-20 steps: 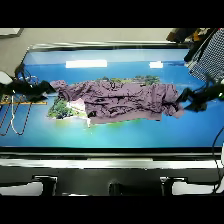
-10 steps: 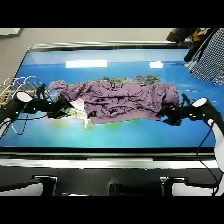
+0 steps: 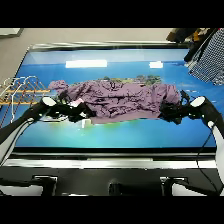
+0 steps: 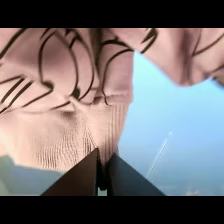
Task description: Fold the clothes and pants, and hang the long-sleeved shirts on hangers.
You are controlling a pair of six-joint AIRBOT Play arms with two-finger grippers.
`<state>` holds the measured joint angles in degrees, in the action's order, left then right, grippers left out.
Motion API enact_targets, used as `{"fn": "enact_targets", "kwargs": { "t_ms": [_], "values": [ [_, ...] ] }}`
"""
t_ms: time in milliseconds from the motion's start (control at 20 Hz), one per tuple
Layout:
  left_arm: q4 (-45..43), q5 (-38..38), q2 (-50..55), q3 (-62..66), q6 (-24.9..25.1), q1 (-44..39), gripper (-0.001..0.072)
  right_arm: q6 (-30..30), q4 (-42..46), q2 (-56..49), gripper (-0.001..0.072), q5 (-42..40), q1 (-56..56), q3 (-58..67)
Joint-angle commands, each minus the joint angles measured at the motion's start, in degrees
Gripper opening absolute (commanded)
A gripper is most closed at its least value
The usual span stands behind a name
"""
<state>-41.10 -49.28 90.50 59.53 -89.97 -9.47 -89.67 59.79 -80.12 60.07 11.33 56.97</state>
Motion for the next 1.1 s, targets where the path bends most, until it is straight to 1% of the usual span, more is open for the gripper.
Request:
{"fn": "enact_targets", "kwargs": {
  "t_ms": [0,50,150,200,250,350,450,550,650,750,900,1050],
  "values": [
    [5.8,5.4,3.6,0.1,0.0,-5.3,0.0434,-2.3,0.5,3.5,0.0048,4.0,-0.1,0.0],
    [5.9,5.2,3.5,0.4,0.0,-5.6,0.0044,-2.7,-1.7,4.2,0.0048,4.5,-0.1,0.0],
    [5.7,4.5,1.4,3.4,0.9,-5.0,0.0031,-2.0,-7.0,6.6,0.0047,4.0,-0.1,2.0],
    [4.3,4.0,-0.4,6.1,1.7,-4.2,0.003,-2.1,-6.9,7.8,0.0046,3.8,-0.1,5.3],
    [1.2,2.5,-2.4,10.3,1.2,-3.0,0.003,-2.2,-5.8,9.1,0.0047,3.4,-0.1,10.5],
    [-6.2,-2.5,-6.8,20.7,-0.1,-0.7,0.003,-6.1,-1.6,11.0,0.0047,3.1,-0.1,23.5],
    [-10.2,-7.4,-11.7,32.0,-0.8,1.2,0.0032,-8.7,2.1,12.4,0.0047,4.2,-0.1,37.7],
    [-14.8,-9.3,-17.4,41.1,-0.9,2.6,0.0032,-11.0,5.7,14.9,0.0047,6.1,-0.1,49.7],
    [-19.3,-9.5,-24.0,46.3,-0.9,3.7,0.0032,-13.3,10.0,19.4,0.0047,8.0,-0.1,57.3],
    [-23.8,-9.4,-31.6,47.5,-1.1,4.2,0.0032,-14.9,13.4,25.8,0.0047,10.6,-0.1,59.5],
    [-31.2,-11.4,-41.5,47.5,-4.4,4.2,0.0033,-15.1,14.6,35.5,0.0047,15.4,-0.1,59.5],
    [-35.2,-13.8,-46.9,47.5,-4.7,4.2,0.0033,-17.9,16.5,41.2,0.0047,13.7,-0.1,59.5]
  ]
}}
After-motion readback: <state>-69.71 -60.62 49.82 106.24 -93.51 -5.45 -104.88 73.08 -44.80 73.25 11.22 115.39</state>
